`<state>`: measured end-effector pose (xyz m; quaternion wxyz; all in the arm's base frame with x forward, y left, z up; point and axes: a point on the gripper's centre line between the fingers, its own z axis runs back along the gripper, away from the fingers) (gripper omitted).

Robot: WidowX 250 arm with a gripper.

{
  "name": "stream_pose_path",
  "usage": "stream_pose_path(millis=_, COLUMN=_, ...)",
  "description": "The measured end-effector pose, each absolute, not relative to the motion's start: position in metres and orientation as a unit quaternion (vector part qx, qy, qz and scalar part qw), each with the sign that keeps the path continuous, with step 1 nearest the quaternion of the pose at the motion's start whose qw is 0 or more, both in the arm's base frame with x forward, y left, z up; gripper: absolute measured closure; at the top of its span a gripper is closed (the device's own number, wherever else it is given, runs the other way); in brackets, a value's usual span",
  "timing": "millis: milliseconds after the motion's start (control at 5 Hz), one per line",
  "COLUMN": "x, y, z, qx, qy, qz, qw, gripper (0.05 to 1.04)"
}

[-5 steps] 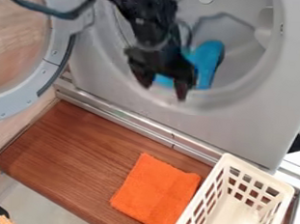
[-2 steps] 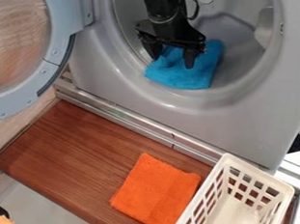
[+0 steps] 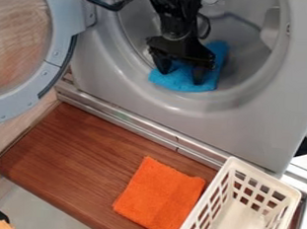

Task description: Put the blue cloth in the basket

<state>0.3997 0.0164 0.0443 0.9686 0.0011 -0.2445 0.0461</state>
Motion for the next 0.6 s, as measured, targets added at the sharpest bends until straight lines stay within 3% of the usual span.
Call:
stream_pose_path(millis=200, x=0.400, y=0.007, z=0.036, qx=0.005, qy=-0.235, qz=0.038, qw=0.971, gripper=0.189)
stream_pose_path(millis=600, x=0.389, y=0.004, z=0.035, qx=0.001, qy=-0.227, qz=0.047, qw=0.973, gripper=0.770)
